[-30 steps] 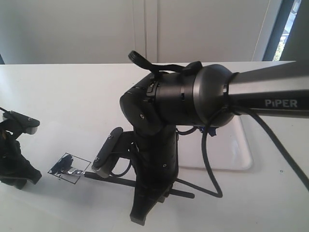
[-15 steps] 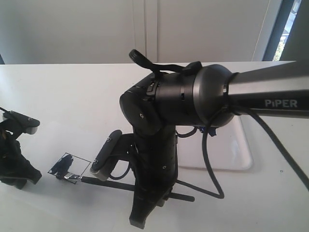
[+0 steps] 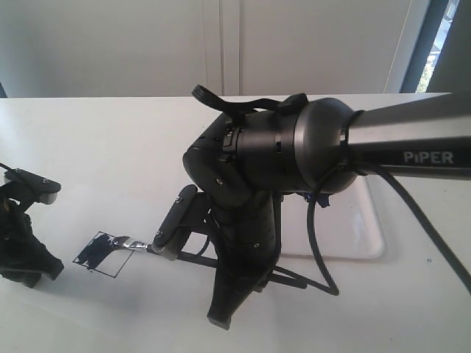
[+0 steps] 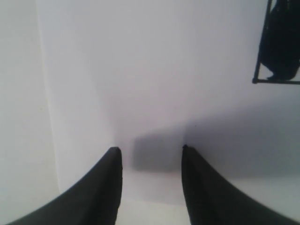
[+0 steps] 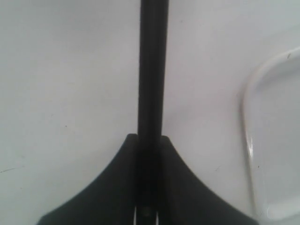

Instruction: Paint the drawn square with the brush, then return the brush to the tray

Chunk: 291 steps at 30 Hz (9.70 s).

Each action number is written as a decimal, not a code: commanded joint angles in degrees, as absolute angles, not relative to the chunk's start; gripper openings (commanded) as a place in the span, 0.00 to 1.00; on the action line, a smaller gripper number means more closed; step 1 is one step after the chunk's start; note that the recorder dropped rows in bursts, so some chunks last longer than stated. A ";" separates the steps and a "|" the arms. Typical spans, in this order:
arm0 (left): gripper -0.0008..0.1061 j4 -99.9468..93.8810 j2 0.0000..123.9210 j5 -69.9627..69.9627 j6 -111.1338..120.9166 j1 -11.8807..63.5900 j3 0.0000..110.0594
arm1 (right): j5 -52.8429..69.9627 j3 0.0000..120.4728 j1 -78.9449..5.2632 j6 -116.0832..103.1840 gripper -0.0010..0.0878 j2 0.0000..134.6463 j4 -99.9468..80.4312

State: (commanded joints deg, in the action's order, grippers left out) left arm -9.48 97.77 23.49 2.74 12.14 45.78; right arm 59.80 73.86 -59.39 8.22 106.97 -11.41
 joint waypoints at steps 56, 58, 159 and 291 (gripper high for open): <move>0.45 -9.48 97.77 22.75 2.73 12.14 45.78 | 62.70 72.60 -59.39 16.51 0.01 105.39 -1.58; 0.45 -9.48 97.77 22.75 2.73 12.14 45.78 | 63.12 72.60 -59.39 15.62 0.01 105.39 -2.78; 0.45 2.44 92.42 25.73 -4.63 12.14 45.78 | 66.45 72.60 -59.39 14.21 0.01 103.57 -3.68; 0.45 5.53 99.54 24.20 -7.69 12.14 45.78 | 69.08 72.60 -59.27 14.35 0.01 104.19 -4.68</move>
State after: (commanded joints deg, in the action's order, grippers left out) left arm 5.53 99.54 24.20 -7.69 12.14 45.78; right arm 69.08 72.60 -59.27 14.35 104.19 -4.68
